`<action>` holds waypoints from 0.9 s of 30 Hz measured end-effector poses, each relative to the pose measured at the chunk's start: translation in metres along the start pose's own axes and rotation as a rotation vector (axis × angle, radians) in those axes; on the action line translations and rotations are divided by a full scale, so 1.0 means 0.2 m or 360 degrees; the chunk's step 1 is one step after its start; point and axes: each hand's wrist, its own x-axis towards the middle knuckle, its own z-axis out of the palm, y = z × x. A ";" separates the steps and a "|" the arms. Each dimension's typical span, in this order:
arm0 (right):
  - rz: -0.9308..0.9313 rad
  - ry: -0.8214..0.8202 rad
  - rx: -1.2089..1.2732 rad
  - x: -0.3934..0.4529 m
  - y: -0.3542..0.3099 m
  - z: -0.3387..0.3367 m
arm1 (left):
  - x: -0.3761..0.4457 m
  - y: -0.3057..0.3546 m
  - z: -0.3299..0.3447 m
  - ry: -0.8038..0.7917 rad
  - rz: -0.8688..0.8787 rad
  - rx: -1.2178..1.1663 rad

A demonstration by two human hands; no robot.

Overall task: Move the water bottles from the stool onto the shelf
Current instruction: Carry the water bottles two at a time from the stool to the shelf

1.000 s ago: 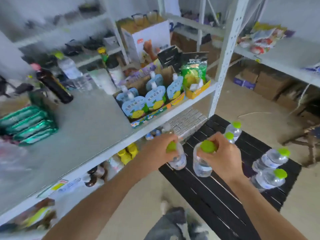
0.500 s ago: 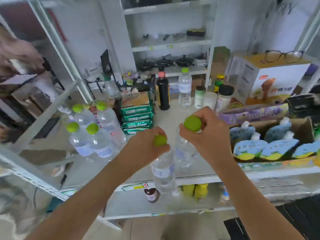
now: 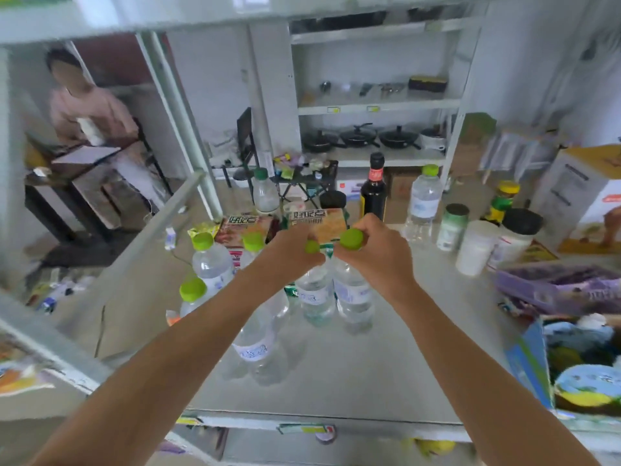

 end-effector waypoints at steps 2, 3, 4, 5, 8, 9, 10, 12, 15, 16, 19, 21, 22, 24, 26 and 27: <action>-0.0003 -0.0076 -0.0031 0.04 0.03 0.06 | 0.04 -0.02 0.01 -0.0069 0.0008 0.0081; 0.0002 -0.0098 -0.0043 0.06 0.05 0.08 | 0.06 -0.03 0.01 -0.0086 0.0005 0.0108; 0.0012 -0.0118 -0.0057 0.08 0.07 0.11 | 0.08 -0.04 0.01 -0.0086 -0.0001 0.0119; 0.0023 -0.0144 -0.0070 0.10 0.08 0.13 | 0.10 -0.05 0.00 -0.0073 -0.0003 0.0131; 0.0074 -0.0183 -0.0022 0.14 0.11 0.17 | 0.15 -0.06 -0.03 -0.0135 0.0040 0.0233; 0.0104 -0.0166 0.0019 0.15 0.13 0.17 | 0.16 -0.06 -0.04 -0.0173 0.0078 0.0268; 0.0125 -0.0144 0.0043 0.15 0.14 0.17 | 0.16 -0.06 -0.03 -0.0195 0.0115 0.0296; 0.0134 -0.0126 0.0021 0.16 0.15 0.16 | 0.17 -0.05 -0.02 -0.0187 0.0150 0.0321; 0.0121 -0.0220 -0.0007 0.15 0.16 0.15 | 0.16 -0.02 0.01 -0.0110 0.0123 0.0353; 0.0112 -0.0257 -0.0008 0.14 0.15 0.15 | 0.14 -0.02 0.02 -0.0085 0.0104 0.0380; 0.0118 -0.0303 -0.0045 0.08 0.16 0.14 | 0.07 0.02 0.02 -0.0047 0.0075 0.0596; 0.0180 -0.0278 -0.0039 -0.01 0.19 0.12 | 0.02 0.08 0.01 0.0020 0.0083 0.0726; 0.0226 -0.0246 -0.0026 -0.05 0.21 0.11 | 0.01 0.12 0.01 0.0061 0.0108 0.0722; 0.0360 -0.0153 0.0021 -0.15 0.27 0.06 | -0.02 0.24 0.04 0.0066 0.0273 0.0613; 0.0501 -0.0046 0.0069 -0.24 0.33 -0.02 | -0.04 0.39 0.12 -0.0070 0.0491 0.0402; 0.0565 0.0008 0.0080 -0.28 0.36 -0.07 | -0.06 0.47 0.18 -0.0142 0.0587 0.0318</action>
